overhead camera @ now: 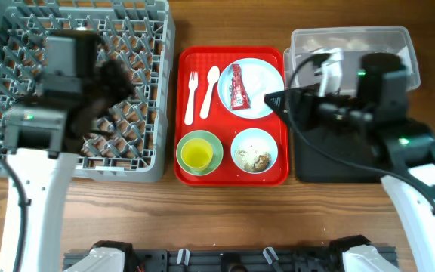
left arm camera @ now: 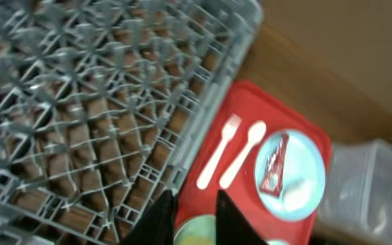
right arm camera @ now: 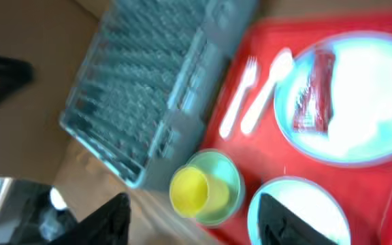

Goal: Sort waste into correct bins and load items into the dishwasher rack
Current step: 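Reach the right gripper to the light-blue bowl and grasp its rim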

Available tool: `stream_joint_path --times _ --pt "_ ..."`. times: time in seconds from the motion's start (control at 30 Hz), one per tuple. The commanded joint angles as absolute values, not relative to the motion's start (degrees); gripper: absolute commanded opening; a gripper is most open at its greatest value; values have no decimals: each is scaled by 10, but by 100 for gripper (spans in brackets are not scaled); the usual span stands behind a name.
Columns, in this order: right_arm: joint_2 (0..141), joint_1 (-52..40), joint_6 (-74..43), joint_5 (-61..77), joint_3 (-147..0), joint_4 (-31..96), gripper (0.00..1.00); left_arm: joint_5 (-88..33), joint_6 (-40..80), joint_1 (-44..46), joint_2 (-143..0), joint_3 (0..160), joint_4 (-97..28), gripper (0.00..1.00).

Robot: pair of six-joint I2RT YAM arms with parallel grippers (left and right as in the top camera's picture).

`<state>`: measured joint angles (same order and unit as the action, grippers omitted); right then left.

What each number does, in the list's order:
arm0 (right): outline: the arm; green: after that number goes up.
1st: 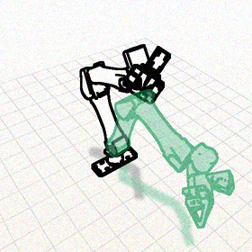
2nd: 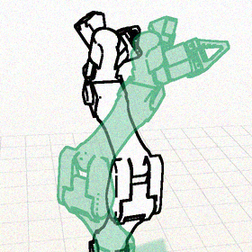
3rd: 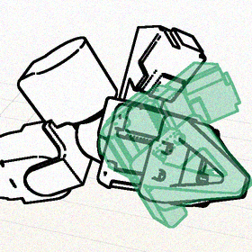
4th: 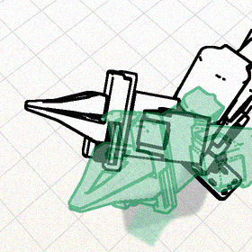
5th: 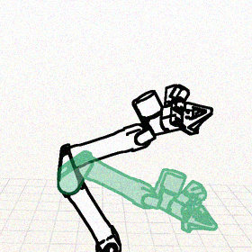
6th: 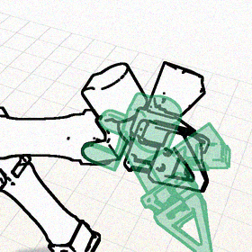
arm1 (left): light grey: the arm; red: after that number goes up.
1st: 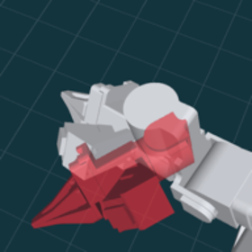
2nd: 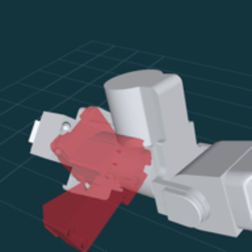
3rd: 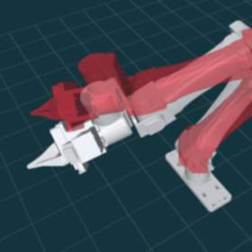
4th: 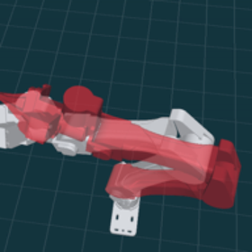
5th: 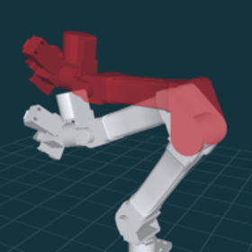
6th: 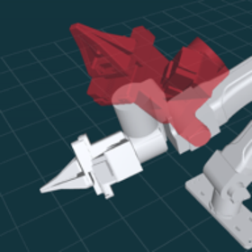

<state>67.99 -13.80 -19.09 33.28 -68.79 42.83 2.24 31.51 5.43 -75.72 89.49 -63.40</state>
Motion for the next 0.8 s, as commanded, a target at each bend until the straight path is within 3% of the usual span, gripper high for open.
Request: stream_joint_path --times 0.0,0.03,0.07,0.1,0.17,0.23,0.33,0.47,0.77 --pt "692 -253 -277 126 -695 445 51 -52 338 -16 -751 900 -630 27" --pt "700 -285 -293 91 -695 446 45 -60 338 -26 -753 900 -627 38" --pt "713 -330 -318 41 -695 446 40 -60 339 -31 -756 900 -626 56" --pt "732 -371 -334 2 -695 447 40 -60 339 -34 -760 900 -626 68" --pt "769 -424 -350 -40 -695 448 42 -60 339 -33 -766 900 -629 74" --pt "810 -455 -349 -67 -695 450 45 -60 339 -33 -769 900 -634 100" --pt "873 -459 -364 -97 -695 451 42 -60 339 -33 -769 900 -639 100" --pt "905 -439 -382 -106 -694 435 16 -60 339 -33 -769 900 -639 100" --pt "950 -431 -457 -106 -632 378 18 -60 339 -33 -769 900 -639 100"
